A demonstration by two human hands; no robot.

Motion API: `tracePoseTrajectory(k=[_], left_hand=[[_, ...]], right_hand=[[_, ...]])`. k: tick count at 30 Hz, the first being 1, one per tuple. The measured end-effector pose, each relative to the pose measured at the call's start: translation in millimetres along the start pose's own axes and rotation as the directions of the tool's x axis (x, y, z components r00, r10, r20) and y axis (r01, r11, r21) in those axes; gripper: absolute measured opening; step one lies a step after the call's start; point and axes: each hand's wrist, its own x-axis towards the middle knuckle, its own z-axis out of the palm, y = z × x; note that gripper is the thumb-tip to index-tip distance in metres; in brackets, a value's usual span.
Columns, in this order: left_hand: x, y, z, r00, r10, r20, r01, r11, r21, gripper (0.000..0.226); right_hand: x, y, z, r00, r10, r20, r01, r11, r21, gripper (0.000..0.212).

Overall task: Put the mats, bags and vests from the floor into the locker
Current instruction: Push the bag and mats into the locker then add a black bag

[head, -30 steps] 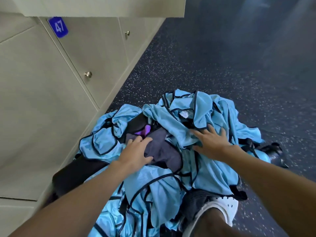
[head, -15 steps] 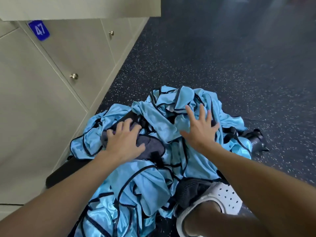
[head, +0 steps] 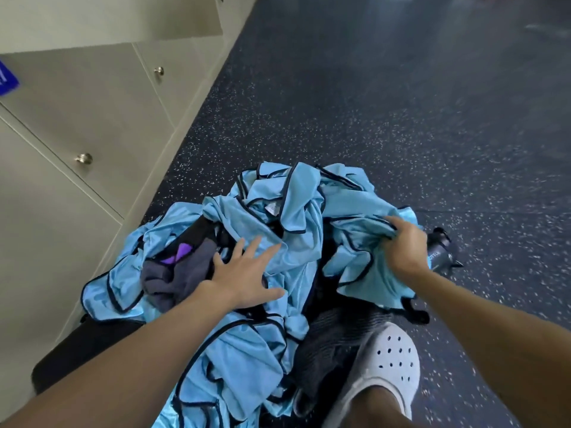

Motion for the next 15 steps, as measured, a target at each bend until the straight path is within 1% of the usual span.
tracePoseTrajectory(k=[1, 2, 3, 4, 5, 6, 7, 8, 9, 11, 12, 13, 14, 15], left_hand=[[0.1, -1.2, 1.1, 1.0, -0.01, 0.002, 0.01, 1.0, 0.004, 0.096], [-0.2, -1.9, 1.3, 1.0, -0.021, -0.006, 0.021, 1.0, 0.003, 0.095], [-0.4, -1.9, 0.6, 0.999, -0.03, -0.033, 0.03, 1.0, 0.0, 0.095], [0.1, -0.9, -1.0, 0.996, -0.038, -0.087, 0.038, 0.999, 0.004, 0.093], [1.3, 1.0, -3.0, 0.986, -0.036, -0.161, 0.04, 0.999, 0.022, 0.092], [3.4, 3.3, -5.8, 0.972, -0.022, -0.233, 0.035, 0.998, 0.053, 0.091], [6.6, 4.6, -8.8, 0.962, -0.004, -0.273, 0.026, 0.997, 0.079, 0.092], [10.2, 4.7, -11.6, 0.965, 0.004, -0.261, 0.02, 0.996, 0.087, 0.093], [14.2, 2.3, -12.9, 0.981, -0.007, -0.195, 0.022, 0.997, 0.078, 0.094], [20.0, -7.6, -9.5, 0.998, -0.057, 0.018, 0.055, 0.994, 0.09, 0.093], [20.1, -14.0, -5.0, 0.991, -0.091, 0.1, 0.08, 0.991, 0.109, 0.091], [19.1, -20.7, 0.2, 0.982, -0.125, 0.14, 0.11, 0.988, 0.11, 0.09], [17.4, -27.1, 5.3, 0.976, -0.156, 0.149, 0.142, 0.985, 0.101, 0.088], [15.3, -32.9, 9.8, 0.973, -0.185, 0.138, 0.172, 0.98, 0.098, 0.086]], right_hand=[[6.0, 2.4, -8.2, 0.999, 0.029, -0.033, -0.029, 1.0, -0.005, 0.051], [10.5, 3.6, -13.5, 0.999, 0.051, -0.02, -0.051, 0.998, -0.037, 0.051], [13.9, 4.4, -15.6, 0.998, 0.057, 0.019, -0.055, 0.992, -0.11, 0.051], [14.6, 2.5, -16.6, 0.997, 0.047, 0.065, -0.031, 0.971, -0.235, 0.055], [14.2, 0.2, -15.2, 0.995, 0.002, 0.1, 0.035, 0.931, -0.363, 0.059], [12.3, -4.7, -11.9, 0.989, -0.081, 0.122, 0.127, 0.89, -0.438, 0.063], [9.9, -12.2, -6.8, 0.975, -0.176, 0.137, 0.219, 0.861, -0.458, 0.065], [7.6, -21.7, -0.6, 0.954, -0.26, 0.148, 0.299, 0.846, -0.441, 0.067], [7.0, -31.4, 6.7, 0.931, -0.324, 0.171, 0.366, 0.832, -0.416, 0.069], [7.8, -52.6, 23.4, 0.872, -0.405, 0.275, 0.483, 0.802, -0.35, 0.073], [8.0, -62.2, 32.7, 0.827, -0.43, 0.362, 0.539, 0.789, -0.295, 0.076], [8.0, -69.4, 42.5, 0.775, -0.431, 0.462, 0.573, 0.788, -0.225, 0.079], [7.5, -73.0, 51.1, 0.725, -0.414, 0.55, 0.58, 0.798, -0.163, 0.082], [6.5, -71.1, 57.9, 0.695, -0.38, 0.611, 0.564, 0.815, -0.134, 0.084]])
